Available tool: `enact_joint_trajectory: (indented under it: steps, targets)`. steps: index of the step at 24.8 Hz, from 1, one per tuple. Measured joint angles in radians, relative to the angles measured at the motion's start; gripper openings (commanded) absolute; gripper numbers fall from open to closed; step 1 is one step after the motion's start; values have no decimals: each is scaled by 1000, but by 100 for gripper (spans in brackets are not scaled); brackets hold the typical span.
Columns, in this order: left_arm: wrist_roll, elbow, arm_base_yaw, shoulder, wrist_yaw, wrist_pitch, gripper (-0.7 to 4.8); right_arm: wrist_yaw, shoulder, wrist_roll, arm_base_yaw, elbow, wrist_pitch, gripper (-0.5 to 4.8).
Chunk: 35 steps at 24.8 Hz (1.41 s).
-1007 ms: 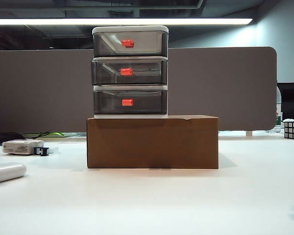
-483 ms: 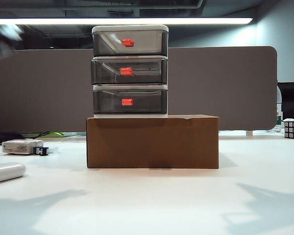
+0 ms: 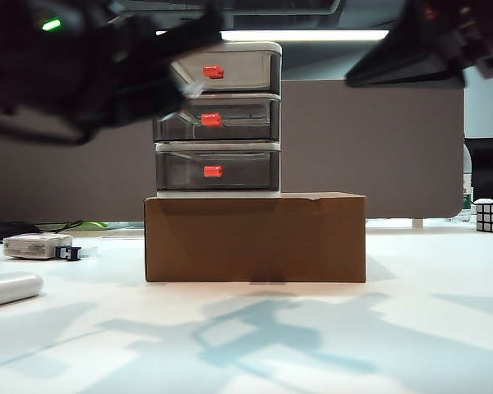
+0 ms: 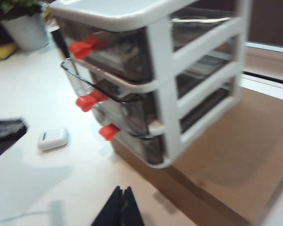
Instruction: Open the second layer of the drawer on the table, pick up the earphone case on the table and put it in, and finally close the drawer.
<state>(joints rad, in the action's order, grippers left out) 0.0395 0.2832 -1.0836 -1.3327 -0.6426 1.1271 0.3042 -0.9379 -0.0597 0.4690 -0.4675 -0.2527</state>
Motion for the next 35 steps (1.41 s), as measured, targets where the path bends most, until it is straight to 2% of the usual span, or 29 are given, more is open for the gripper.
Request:
enact_joint_trajectory:
  steps: [1, 2, 4, 5, 8, 10, 13, 16, 19, 21, 26, 35]
  targets:
    - [0, 14, 0, -20, 8, 24, -5, 17, -18, 5, 0, -10, -1, -5]
    - [0, 40, 2, -55, 56, 51, -6, 48, -45, 10, 2, -27, 6, -5]
    - [-2, 55, 4, -92, 89, 42, -6, 66, -55, 13, 2, -45, 3, -5]
    - [-1, 56, 3, -99, 62, 39, -6, 68, -56, 13, 1, -53, 4, -5]
    - [33, 88, -3, -161, -125, 41, -4, 59, -59, 13, 2, -58, -6, -5]
    - [60, 106, -2, -202, -163, 37, 48, 60, -76, 13, 2, -64, -21, -5]
    - [65, 153, 0, -266, -170, 40, 95, 76, -114, 24, 2, -87, -25, -5]
    - [51, 204, 2, -320, -183, 32, 100, 180, -183, 57, 2, -142, -24, -5]
    - [39, 214, 2, -320, -254, 26, 127, 270, -238, 78, 1, -176, -17, -5]
    - [39, 214, 2, -320, -271, 25, 127, 308, -264, 88, 1, -198, -18, -5]
    - [2, 214, 2, -320, -269, 29, 127, 318, -319, 95, 1, -243, -21, -5]
    - [-2, 247, 27, -320, -276, 41, 126, 318, -335, 109, 1, -261, -36, -5]
